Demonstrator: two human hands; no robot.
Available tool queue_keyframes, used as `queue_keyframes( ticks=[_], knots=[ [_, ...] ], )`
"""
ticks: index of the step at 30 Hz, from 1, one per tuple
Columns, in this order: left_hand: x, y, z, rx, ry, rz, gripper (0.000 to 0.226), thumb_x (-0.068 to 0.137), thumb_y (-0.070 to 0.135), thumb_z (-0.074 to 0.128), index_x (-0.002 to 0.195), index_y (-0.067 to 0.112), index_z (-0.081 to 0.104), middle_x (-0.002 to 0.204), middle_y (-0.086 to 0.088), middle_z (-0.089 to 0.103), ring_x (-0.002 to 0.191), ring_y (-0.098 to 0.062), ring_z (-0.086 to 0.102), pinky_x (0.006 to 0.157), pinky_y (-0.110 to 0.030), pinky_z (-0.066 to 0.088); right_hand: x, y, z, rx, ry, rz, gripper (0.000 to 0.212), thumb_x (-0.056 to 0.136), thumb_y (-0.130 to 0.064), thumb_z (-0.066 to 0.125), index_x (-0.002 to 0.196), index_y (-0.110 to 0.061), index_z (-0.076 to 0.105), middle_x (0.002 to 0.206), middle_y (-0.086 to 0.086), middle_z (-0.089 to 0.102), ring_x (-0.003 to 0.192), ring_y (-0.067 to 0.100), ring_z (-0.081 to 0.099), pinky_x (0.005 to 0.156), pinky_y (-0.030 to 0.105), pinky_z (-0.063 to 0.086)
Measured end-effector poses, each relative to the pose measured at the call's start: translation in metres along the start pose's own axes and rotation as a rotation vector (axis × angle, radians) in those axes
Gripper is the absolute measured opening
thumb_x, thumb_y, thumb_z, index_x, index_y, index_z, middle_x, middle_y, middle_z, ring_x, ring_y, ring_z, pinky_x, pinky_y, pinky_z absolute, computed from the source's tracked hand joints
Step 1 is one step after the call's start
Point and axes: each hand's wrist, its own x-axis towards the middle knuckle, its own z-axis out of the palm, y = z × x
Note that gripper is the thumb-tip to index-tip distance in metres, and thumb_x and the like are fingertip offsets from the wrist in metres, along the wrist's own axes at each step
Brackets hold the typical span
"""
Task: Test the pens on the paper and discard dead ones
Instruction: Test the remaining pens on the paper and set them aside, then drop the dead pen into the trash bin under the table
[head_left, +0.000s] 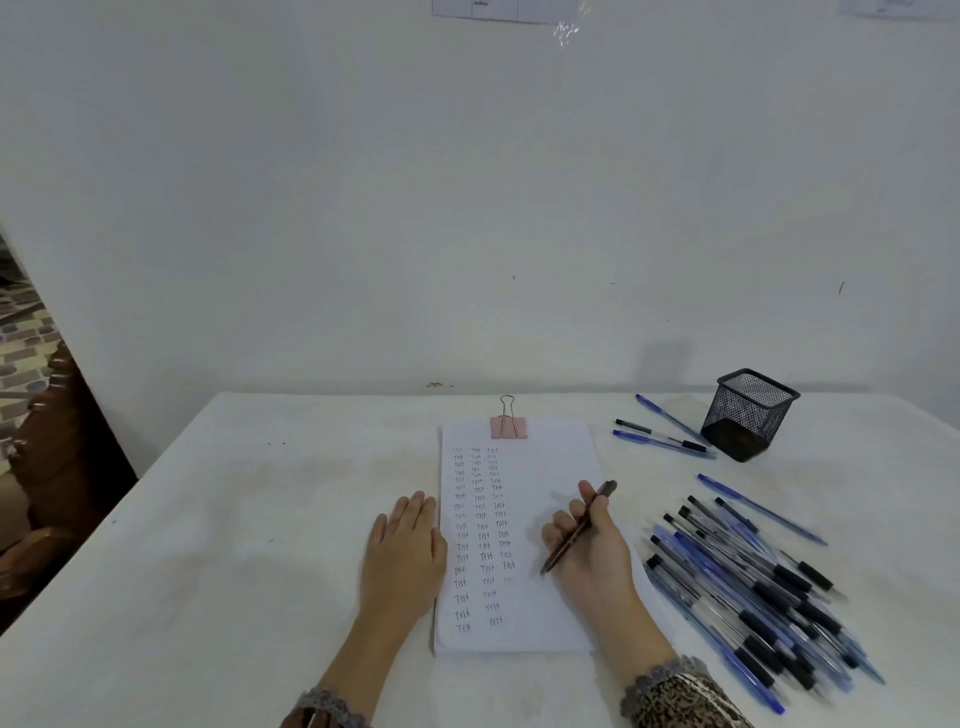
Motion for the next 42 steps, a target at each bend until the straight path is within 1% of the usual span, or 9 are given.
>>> queue_keyframes(
  ticks=[5, 8, 11, 14, 18, 24, 30, 35, 42],
  knots=[
    [0.000, 0.001, 0.001, -0.008, -0.008, -0.003, 0.070, 0.082, 0.036, 0.001, 0.147, 0.018, 0.017, 0.156, 0.003, 0.013, 0.144, -0.012, 0.008, 0.117, -0.031, 0.004, -0.002, -0.004, 0.000, -0.050, 0.053, -0.051, 0.021, 0.100, -0.032, 0.037, 0.091, -0.019, 0.051, 0.044, -0.009, 0.028, 0.030, 0.003, 0.021, 0.028, 0.014, 0.014],
    [0.001, 0.001, 0.000, 0.006, -0.011, -0.009, 0.058, 0.093, 0.034, 0.005, 0.148, 0.018, 0.015, 0.156, 0.003, 0.012, 0.144, -0.011, 0.007, 0.117, -0.030, 0.003, -0.004, -0.001, 0.000, -0.076, 0.052, -0.048, 0.022, 0.100, -0.030, 0.036, 0.089, -0.017, 0.051, 0.044, -0.009, 0.027, 0.030, 0.002, 0.020, 0.029, 0.012, 0.013],
    [-0.001, 0.002, 0.000, 0.005, -0.009, -0.017, 0.057, 0.094, 0.034, 0.005, 0.148, 0.019, 0.015, 0.156, 0.004, 0.011, 0.144, -0.011, 0.006, 0.117, -0.030, 0.003, -0.005, -0.002, 0.000, -0.088, 0.043, -0.038, 0.022, 0.100, -0.028, 0.036, 0.087, -0.016, 0.050, 0.043, -0.009, 0.027, 0.030, 0.003, 0.020, 0.031, 0.011, 0.014],
    [-0.002, 0.004, -0.002, 0.000, -0.011, -0.005, 0.048, 0.100, 0.028, 0.017, 0.147, 0.019, 0.016, 0.156, 0.003, 0.013, 0.144, -0.013, 0.006, 0.117, -0.032, 0.004, -0.003, -0.001, 0.001, -0.106, 0.018, -0.004, 0.018, 0.099, -0.026, 0.040, 0.090, -0.015, 0.051, 0.046, -0.006, 0.029, 0.031, 0.004, 0.021, 0.031, 0.012, 0.016],
    [-0.004, 0.005, -0.006, -0.046, 0.016, 0.022, 0.046, 0.100, 0.024, 0.022, 0.146, 0.020, 0.021, 0.154, 0.005, 0.020, 0.143, -0.011, 0.013, 0.116, -0.033, 0.006, -0.003, 0.000, 0.005, -0.223, -0.005, 0.068, 0.010, 0.097, -0.018, 0.047, 0.096, -0.013, 0.056, 0.051, -0.003, 0.037, 0.033, 0.007, 0.026, 0.031, 0.016, 0.021],
    [-0.017, 0.024, -0.019, -0.417, 0.144, -0.006, 0.040, 0.096, 0.011, 0.038, 0.135, 0.011, 0.045, 0.147, -0.002, 0.037, 0.133, -0.016, 0.036, 0.110, -0.026, 0.024, -0.011, -0.011, 0.005, -0.397, -0.029, 0.139, 0.007, 0.093, -0.017, 0.055, 0.098, -0.011, 0.056, 0.063, 0.001, 0.048, 0.039, 0.011, 0.036, 0.035, 0.020, 0.029],
    [-0.044, 0.077, -0.016, -0.377, 0.160, 0.087, 0.044, 0.095, 0.014, 0.041, 0.138, 0.015, 0.041, 0.148, 0.000, 0.035, 0.138, -0.013, 0.028, 0.115, -0.031, 0.019, -0.039, -0.028, -0.011, -0.488, -0.045, 0.085, 0.009, 0.095, -0.018, 0.053, 0.098, -0.010, 0.057, 0.068, 0.006, 0.053, 0.048, 0.016, 0.041, 0.037, 0.021, 0.038],
    [-0.073, 0.116, 0.003, -0.335, 0.080, 0.169, 0.047, 0.095, 0.016, 0.038, 0.142, 0.018, 0.034, 0.150, 0.003, 0.032, 0.140, -0.011, 0.022, 0.116, -0.028, 0.013, -0.068, -0.044, -0.030, -0.520, -0.058, 0.018, 0.008, 0.096, -0.018, 0.052, 0.096, -0.014, 0.059, 0.070, 0.005, 0.055, 0.045, 0.014, 0.044, 0.039, 0.022, 0.042],
    [-0.108, 0.148, 0.019, -0.393, 0.038, 0.299, 0.045, 0.092, 0.013, 0.044, 0.137, 0.015, 0.042, 0.143, -0.001, 0.043, 0.135, -0.018, 0.034, 0.113, -0.034, 0.025, -0.113, -0.068, -0.060, -0.657, -0.017, -0.145, 0.016, 0.097, -0.015, 0.048, 0.108, -0.014, 0.059, 0.074, 0.004, 0.056, 0.051, 0.016, 0.050, 0.046, 0.027, 0.043]
  ],
)
